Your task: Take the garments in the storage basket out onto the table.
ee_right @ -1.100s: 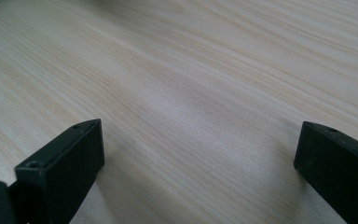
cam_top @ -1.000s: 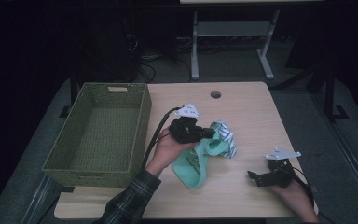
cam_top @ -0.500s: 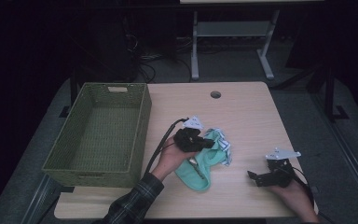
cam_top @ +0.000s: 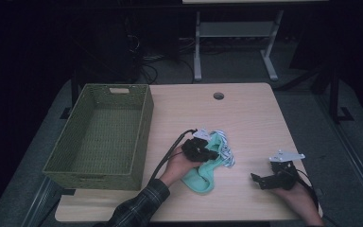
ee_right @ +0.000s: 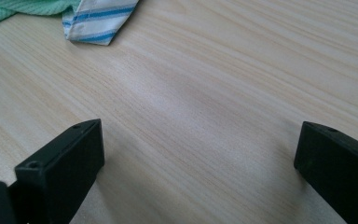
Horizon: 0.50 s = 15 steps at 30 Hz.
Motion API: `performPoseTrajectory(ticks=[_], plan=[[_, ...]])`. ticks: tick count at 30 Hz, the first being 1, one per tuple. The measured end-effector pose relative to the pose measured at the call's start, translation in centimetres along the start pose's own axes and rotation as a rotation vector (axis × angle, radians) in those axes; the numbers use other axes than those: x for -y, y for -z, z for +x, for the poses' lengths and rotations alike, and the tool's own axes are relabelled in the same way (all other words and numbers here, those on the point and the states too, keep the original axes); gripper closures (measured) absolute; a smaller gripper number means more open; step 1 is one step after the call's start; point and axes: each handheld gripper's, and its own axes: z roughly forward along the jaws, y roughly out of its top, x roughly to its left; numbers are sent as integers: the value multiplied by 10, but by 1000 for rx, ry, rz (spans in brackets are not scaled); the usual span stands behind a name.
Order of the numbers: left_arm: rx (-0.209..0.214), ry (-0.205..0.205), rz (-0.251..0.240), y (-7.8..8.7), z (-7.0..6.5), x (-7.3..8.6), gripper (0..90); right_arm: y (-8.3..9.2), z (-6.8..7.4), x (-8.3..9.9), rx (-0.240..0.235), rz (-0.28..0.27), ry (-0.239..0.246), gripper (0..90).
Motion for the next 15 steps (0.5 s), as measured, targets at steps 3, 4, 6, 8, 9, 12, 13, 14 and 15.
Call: performPoseTrajectory(ticks=[3,4,6,8,9,12,13,14,15], plan=[[9,0,11,-4,0,2,863,0,0,0,-1,0,1,13],[8,-1,9,-3,0,2,853,0,0,0,-1,0,1,13],[3,-2,-3,0,-1,0,814,0,0,0,-1,0,1,13],[-12,-3,-15,6,-1,-2,727,0,0,0,-1,0,1,13],[-14,-4,-14,9,-1,-3,690,0,0,0,-2,0,1,14],[-21,-11,-24,19,-3,-6,612,0,0,0,-2,0,1,13],[-29,-18,-29,25,-4,-7,586,0,0,0,-2,0,1,13],[-29,-18,-29,25,-4,-7,583,0,0,0,-2,0,2,13],[-32,-21,-33,28,-5,-8,576,0,0,0,-2,0,2,13]])
